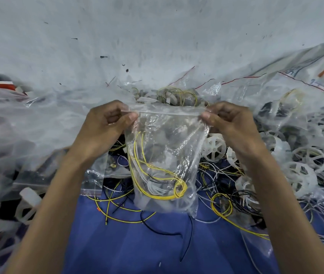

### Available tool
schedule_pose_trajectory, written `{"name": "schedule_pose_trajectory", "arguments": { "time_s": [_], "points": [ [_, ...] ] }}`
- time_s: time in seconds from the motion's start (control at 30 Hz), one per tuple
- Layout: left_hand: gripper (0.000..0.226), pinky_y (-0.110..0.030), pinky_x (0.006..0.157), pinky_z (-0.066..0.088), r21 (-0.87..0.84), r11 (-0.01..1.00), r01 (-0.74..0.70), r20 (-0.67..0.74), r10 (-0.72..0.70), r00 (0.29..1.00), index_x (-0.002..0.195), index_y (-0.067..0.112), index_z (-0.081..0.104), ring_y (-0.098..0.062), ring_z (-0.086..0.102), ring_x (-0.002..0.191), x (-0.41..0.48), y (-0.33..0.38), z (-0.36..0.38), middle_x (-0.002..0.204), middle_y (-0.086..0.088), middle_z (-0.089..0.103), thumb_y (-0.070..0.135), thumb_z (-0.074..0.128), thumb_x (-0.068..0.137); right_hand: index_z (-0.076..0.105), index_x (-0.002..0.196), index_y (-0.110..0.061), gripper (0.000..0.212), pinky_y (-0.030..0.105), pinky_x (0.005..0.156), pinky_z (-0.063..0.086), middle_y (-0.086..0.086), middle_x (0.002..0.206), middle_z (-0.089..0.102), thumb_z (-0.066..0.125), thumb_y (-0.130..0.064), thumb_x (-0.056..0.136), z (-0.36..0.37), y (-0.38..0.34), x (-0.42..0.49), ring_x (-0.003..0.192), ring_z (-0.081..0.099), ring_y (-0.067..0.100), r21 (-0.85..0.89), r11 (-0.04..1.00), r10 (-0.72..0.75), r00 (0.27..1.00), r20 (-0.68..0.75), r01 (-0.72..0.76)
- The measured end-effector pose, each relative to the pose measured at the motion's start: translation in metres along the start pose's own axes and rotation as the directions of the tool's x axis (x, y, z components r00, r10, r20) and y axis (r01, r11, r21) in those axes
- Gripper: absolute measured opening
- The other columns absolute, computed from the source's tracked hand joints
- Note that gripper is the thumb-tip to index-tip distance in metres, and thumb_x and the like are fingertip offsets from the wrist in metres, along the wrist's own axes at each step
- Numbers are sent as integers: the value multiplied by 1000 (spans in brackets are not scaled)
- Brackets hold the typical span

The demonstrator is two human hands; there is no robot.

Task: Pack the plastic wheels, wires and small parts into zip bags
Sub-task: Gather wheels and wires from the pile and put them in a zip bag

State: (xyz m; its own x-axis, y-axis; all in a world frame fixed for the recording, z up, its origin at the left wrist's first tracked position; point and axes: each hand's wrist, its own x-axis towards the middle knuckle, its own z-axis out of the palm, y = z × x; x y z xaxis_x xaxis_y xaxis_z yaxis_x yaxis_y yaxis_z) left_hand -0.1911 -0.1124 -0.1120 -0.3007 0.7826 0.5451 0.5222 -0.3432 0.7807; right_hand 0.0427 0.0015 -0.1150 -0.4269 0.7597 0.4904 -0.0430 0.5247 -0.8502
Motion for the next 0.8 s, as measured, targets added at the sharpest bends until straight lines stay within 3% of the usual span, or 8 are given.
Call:
{"name": "schedule_pose_trajectory", "arguments": {
  "time_s": [0.07,0.17,0.23,0.3,0.43,0.57,0.7,0.8],
  "points": [
    [22,-11,63,45,7,1000,-22,-30,22,999,83,-2,62,3,58,62,0,0,1,65,8,65,20,64,84,65,77,-12,11,18,63,54,-2,71,69,61,-18,85,0,-2,1,67,66,6,-43,999,0,1000,-12,0],
    [7,-10,64,44,16,1000,-2,-68,3,998,81,9,63,5,58,60,1,-2,1,61,17,65,12,62,87,59,65,-19,26,25,54,52,4,57,60,55,-26,90,3,-4,3,51,57,11,-217,975,-62,997,-37,53],
    [8,-18,68,47,-10,1000,16,-87,-17,996,79,15,62,2,58,61,1,-4,3,60,16,64,13,63,87,55,60,-10,40,30,52,47,10,52,57,51,-33,93,6,-3,3,46,52,16,-330,938,-133,989,-70,103],
    [7,-24,71,47,-88,995,40,-105,-49,993,78,19,62,-1,58,63,0,-4,6,63,14,64,22,66,83,52,59,-7,44,30,56,45,6,51,53,52,-37,92,4,0,4,47,49,16,-262,962,-98,993,-63,79],
    [13,-14,65,47,-137,990,46,-108,-61,992,78,19,63,0,58,62,0,-5,6,62,14,65,32,66,79,59,71,-5,34,33,66,49,4,64,56,61,-38,78,-12,7,3,61,53,14,-6,998,67,994,90,-67],
    [12,-12,64,45,-175,983,50,-113,-71,991,75,19,61,1,59,63,0,-5,6,63,14,66,17,64,86,63,73,-4,25,33,70,53,15,72,61,67,-27,82,-16,10,2,68,58,20,83,997,-17,997,75,11],
    [17,-10,59,42,-250,968,8,-125,-40,991,71,11,57,1,55,57,-1,-1,8,59,11,63,4,61,87,64,69,-8,16,25,62,48,-3,61,63,64,-16,83,-11,4,1,60,57,15,64,990,-124,992,17,123],
    [11,-16,63,44,-314,949,39,-87,-69,994,73,9,60,-2,55,58,-2,-1,7,61,9,63,12,63,83,67,78,-4,18,24,65,53,-4,72,70,66,-21,83,-11,1,-2,69,66,14,66,993,-101,994,37,98]
  ]
}}
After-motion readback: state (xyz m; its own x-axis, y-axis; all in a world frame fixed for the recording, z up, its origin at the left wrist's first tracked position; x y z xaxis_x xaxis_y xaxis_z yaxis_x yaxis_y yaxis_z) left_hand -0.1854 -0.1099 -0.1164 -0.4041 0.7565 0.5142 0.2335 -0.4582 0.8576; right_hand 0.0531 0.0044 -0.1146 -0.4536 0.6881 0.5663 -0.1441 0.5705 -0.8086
